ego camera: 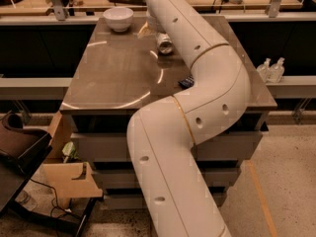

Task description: Place 7up can upright

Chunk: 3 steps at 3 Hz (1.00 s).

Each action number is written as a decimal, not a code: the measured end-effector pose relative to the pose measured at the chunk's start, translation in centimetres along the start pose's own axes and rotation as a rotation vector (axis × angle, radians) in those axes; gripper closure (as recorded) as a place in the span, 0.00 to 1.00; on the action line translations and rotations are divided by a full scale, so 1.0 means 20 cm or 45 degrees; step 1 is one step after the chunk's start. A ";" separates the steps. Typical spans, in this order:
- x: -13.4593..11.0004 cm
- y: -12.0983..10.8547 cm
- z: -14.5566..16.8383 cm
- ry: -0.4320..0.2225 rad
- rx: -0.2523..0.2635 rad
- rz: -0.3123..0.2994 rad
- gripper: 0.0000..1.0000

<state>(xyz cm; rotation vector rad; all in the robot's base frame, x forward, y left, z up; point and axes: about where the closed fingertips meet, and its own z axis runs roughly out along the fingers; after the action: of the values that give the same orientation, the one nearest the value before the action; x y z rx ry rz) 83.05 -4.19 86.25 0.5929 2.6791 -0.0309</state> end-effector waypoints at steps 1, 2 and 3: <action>0.00 -0.04 -0.28 -0.037 0.054 -0.241 0.00; 0.04 -0.06 -0.39 -0.018 0.070 -0.454 0.00; 0.01 -0.03 -0.37 -0.047 0.050 -0.539 0.00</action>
Offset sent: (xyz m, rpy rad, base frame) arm -0.0186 -0.0087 0.1428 -0.2995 0.1966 0.5210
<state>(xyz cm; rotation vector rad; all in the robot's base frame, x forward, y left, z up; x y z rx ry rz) 79.91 -3.82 92.99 0.0272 2.7225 -0.2082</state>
